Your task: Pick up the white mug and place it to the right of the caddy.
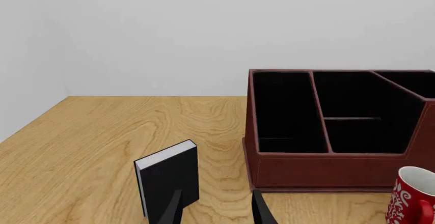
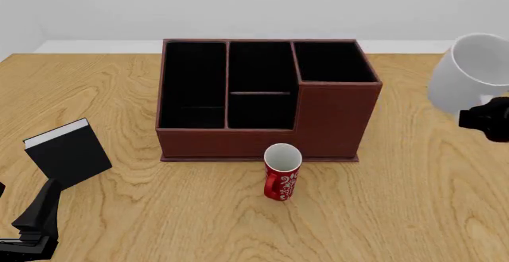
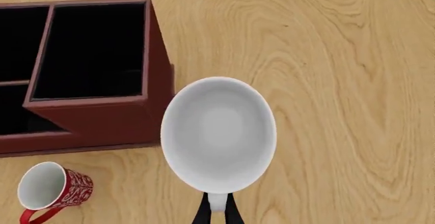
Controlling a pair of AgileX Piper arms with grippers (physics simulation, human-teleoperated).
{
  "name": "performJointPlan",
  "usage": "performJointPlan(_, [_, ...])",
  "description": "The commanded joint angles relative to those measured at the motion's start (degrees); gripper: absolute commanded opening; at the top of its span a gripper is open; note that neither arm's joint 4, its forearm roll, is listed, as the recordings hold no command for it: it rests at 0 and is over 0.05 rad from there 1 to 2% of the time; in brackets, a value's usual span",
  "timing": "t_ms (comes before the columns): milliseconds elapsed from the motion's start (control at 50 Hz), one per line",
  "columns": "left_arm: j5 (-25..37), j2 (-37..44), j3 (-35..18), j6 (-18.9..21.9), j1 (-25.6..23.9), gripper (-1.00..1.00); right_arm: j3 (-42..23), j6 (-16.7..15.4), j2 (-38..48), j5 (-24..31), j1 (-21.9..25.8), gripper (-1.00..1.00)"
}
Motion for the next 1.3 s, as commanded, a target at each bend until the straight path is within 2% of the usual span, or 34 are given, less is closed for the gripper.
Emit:
performJointPlan(20, [0.00,0.00,0.00,0.00,0.00,1.00,-3.55,0.17,6.89,-2.00,-1.43,-1.00])
performJointPlan(220, [0.00,0.00,0.00,0.00,0.00,1.00,-7.06,1.61,14.03,-3.40,-0.46,-1.00])
performJointPlan(580, [0.00,0.00,0.00,0.00,0.00,1.00,-14.12,-0.18,21.29,-1.86,-1.41,-1.00])
performJointPlan(600, [0.00,0.00,0.00,0.00,0.00,1.00,-14.27,-1.16,21.83,-2.00,-1.64,-1.00])
performJointPlan(900, [0.00,0.00,0.00,0.00,0.00,1.00,-15.21,-1.44,25.79,-3.47,-1.34,-1.00])
performJointPlan(1100, [0.00,0.00,0.00,0.00,0.00,1.00,-14.81,-3.31,28.38,-5.67,-1.53,-1.00])
performJointPlan(1300, [0.00,0.00,0.00,0.00,0.00,1.00,-14.21,-2.81,30.04,-7.56,-0.29,-1.00])
